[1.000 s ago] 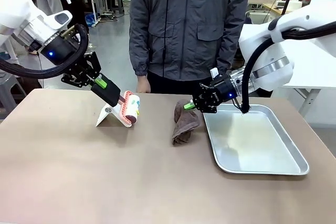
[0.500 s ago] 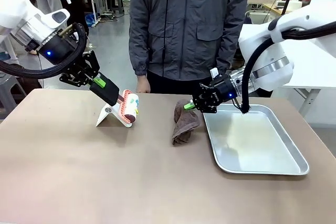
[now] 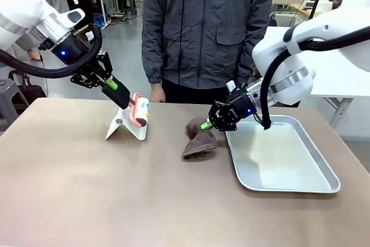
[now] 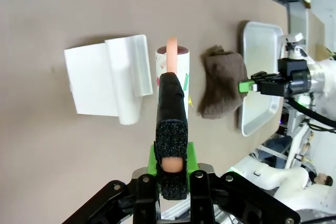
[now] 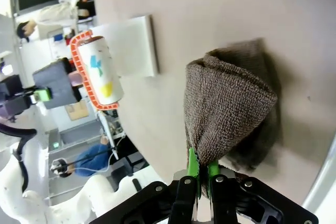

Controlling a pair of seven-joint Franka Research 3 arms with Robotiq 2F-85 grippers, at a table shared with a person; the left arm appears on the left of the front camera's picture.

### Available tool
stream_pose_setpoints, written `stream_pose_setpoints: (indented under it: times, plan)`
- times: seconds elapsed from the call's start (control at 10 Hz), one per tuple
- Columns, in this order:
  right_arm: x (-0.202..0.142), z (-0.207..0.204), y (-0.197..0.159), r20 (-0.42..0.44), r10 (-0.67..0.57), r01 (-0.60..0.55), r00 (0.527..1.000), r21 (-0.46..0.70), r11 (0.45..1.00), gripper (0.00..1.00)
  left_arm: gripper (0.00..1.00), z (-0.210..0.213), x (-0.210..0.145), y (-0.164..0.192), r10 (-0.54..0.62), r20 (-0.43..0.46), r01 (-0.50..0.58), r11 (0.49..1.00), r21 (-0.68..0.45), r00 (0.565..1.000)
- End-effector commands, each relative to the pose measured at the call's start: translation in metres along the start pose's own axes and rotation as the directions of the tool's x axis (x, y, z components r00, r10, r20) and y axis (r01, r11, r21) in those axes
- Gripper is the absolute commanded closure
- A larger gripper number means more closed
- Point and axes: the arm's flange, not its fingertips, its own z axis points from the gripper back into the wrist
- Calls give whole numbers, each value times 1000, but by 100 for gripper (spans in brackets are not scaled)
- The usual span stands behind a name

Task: Clean the surface of the table.
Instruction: Return the Lint Roller and towel to their original positions.

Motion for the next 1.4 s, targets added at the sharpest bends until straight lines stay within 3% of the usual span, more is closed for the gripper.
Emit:
stream_pose_setpoints:
  times: [0.0,0.3,1.3]
  plan:
    - [17,-5,11,12,-42,43,999,-75,996,93,78,-1,7,-5,26,-34,-25,999,32,999]
    - [20,-2,13,59,-43,49,997,-119,992,93,78,-9,11,-3,28,-49,-26,999,33,998]
    - [12,-5,0,61,-38,43,997,-76,996,93,78,-38,23,-5,92,-47,-85,988,132,995]
